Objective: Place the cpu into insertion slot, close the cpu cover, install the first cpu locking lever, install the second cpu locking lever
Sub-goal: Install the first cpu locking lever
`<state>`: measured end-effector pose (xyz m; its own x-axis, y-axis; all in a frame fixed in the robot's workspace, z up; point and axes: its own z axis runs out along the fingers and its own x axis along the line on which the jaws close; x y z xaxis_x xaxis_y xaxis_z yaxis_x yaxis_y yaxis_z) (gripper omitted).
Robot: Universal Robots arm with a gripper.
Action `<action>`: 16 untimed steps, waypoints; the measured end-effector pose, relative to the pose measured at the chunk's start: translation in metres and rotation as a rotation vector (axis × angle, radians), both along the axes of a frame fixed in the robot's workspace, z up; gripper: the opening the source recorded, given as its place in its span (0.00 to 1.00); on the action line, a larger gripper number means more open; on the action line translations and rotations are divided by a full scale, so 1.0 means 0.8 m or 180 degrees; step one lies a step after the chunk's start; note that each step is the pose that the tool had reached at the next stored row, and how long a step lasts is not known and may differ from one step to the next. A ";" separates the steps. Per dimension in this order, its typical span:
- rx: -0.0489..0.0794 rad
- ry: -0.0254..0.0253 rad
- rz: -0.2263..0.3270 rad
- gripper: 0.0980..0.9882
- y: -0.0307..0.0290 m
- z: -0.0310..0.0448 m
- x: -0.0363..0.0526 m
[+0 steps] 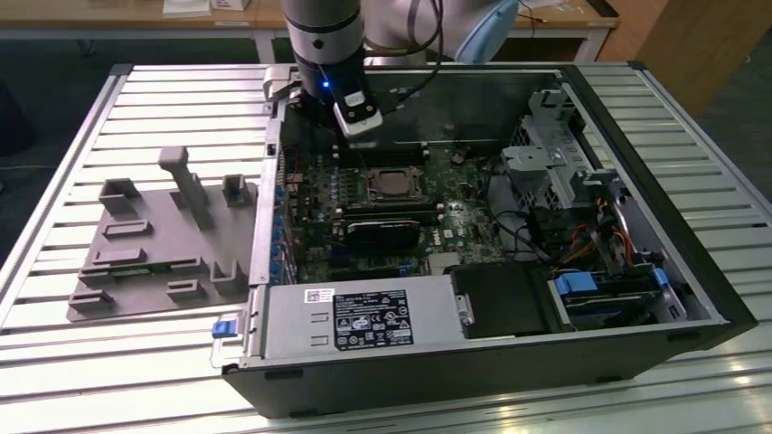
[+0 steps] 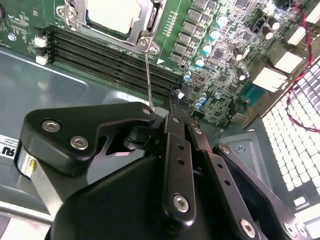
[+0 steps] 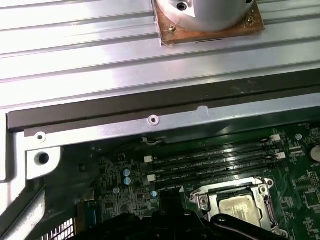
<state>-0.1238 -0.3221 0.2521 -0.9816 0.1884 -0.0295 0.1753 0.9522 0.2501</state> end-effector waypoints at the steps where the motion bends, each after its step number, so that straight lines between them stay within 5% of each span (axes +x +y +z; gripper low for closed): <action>1: 0.0008 0.0000 0.0001 0.00 0.0000 -0.0009 0.000; 7: 0.0013 0.0003 0.0014 0.00 0.0000 -0.0054 0.009; 16: 0.0013 0.0004 0.0015 0.00 0.0000 -0.0077 0.044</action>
<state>-0.0890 -0.3221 0.2459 -0.9826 0.1839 -0.0277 0.1710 0.9521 0.2536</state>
